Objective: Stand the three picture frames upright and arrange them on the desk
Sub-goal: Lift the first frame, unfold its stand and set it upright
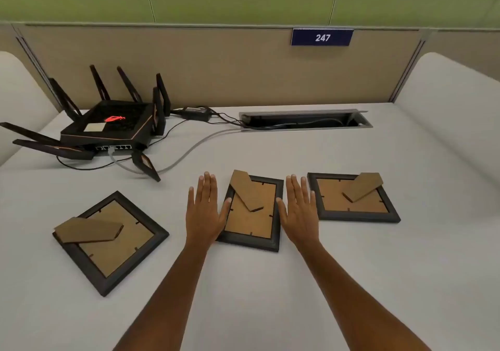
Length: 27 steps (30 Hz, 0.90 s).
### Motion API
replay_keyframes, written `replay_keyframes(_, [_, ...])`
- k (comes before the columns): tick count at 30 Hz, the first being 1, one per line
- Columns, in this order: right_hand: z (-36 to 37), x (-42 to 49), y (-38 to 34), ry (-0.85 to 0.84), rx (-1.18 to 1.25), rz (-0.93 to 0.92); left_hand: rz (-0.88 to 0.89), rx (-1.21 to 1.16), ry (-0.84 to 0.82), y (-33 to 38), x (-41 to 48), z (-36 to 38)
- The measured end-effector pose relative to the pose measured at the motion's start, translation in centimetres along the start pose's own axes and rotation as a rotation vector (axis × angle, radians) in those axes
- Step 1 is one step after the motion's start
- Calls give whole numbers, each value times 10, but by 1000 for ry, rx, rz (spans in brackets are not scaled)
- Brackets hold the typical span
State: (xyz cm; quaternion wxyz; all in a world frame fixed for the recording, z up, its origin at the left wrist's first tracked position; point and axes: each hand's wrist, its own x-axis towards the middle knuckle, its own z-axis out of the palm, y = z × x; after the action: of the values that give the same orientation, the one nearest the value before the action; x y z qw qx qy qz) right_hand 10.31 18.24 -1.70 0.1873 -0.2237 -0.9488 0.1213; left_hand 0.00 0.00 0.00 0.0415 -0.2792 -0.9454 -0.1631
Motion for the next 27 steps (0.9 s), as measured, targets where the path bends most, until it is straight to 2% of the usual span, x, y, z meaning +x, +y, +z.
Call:
replay_keyframes(4, [10,-10,0,-126,75,112,-2,-31,-25,-9,-8,17])
replay_keyframes(9, [20,-15,0,-233,122,149,1,-64,-103,-14,-16,26])
replay_keyframes(14, [23,-19,0,-231,131,166,-38,-81,-149,-16,-18,30])
replay_keyframes(27, [21,-24,-1,-189,222,190,0,-149,-112,-18,-17,37])
